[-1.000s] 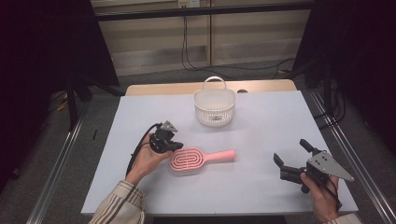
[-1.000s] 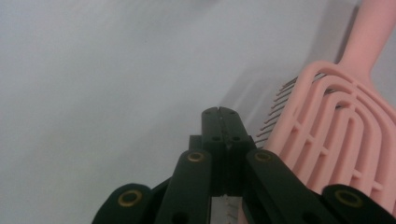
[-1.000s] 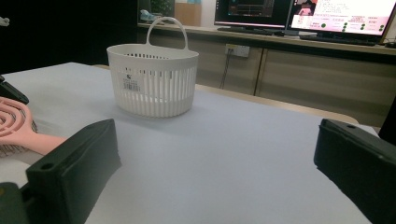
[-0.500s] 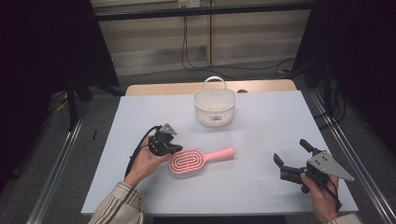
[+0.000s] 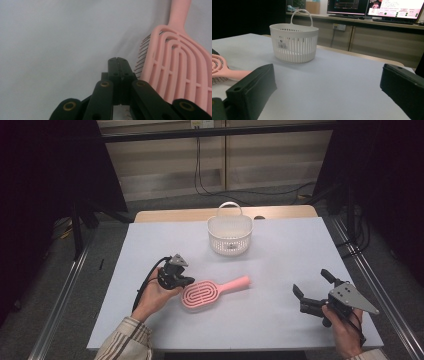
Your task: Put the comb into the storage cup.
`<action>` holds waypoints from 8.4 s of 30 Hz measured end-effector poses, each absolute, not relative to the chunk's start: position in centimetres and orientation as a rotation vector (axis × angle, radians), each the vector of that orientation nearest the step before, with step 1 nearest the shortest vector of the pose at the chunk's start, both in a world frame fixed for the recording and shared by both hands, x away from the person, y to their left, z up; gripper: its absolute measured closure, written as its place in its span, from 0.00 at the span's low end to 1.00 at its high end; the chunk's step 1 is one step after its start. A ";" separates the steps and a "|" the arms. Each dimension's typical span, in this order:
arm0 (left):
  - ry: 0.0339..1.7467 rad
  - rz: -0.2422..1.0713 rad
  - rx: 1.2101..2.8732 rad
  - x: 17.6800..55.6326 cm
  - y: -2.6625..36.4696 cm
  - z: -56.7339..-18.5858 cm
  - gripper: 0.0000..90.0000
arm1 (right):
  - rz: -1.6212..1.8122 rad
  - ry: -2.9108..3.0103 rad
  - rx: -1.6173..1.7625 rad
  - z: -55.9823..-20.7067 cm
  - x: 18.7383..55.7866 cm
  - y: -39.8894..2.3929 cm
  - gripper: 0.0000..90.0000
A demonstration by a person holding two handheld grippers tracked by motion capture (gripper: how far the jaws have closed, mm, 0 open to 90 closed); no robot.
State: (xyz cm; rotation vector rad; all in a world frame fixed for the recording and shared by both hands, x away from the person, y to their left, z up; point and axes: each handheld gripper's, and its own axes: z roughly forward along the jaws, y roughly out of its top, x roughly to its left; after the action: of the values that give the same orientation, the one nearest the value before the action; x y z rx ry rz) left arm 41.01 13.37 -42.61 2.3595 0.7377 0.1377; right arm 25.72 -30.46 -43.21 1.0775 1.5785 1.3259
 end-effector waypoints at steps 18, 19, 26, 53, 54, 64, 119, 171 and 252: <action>0.756 0.151 2.354 40.5 13.6 -42.8 1.00 | 1.330 1.581 1.073 -43.2 25.7 -30.5 0.00; 0.757 0.151 2.356 40.6 13.6 -42.9 1.00 | 1.330 1.581 1.073 -43.2 25.7 -30.5 0.00; 0.770 0.167 2.339 40.8 13.8 -43.0 1.00 | 1.331 1.581 1.073 -43.2 25.7 -30.5 0.00; 0.763 0.304 2.109 40.3 16.1 -40.2 0.56 | 1.330 1.584 1.066 -43.2 25.6 -30.5 0.00; 0.756 0.313 2.103 40.3 16.0 -40.1 0.51 | 1.329 1.583 1.066 -43.2 25.6 -30.5 0.00; 0.745 0.329 2.032 40.0 16.3 -38.6 0.15 | 1.326 1.584 1.065 -43.2 25.6 -30.6 0.00; 0.546 0.057 2.278 38.5 12.5 -38.0 0.05 | 1.336 1.596 1.044 -43.1 25.6 -30.5 0.00; 0.399 -0.042 2.627 39.6 6.2 -41.7 0.09 | 1.341 1.610 1.043 -43.2 25.6 -30.5 0.00; 0.554 0.045 2.638 39.7 6.0 -42.4 0.23 | 1.341 1.619 1.043 -43.2 25.6 -30.5 0.00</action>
State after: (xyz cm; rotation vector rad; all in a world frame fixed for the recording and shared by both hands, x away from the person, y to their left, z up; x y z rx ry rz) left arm 39.65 5.98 -42.38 2.6379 0.5536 0.0446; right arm 25.58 -30.51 -43.21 1.0429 1.6186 1.3406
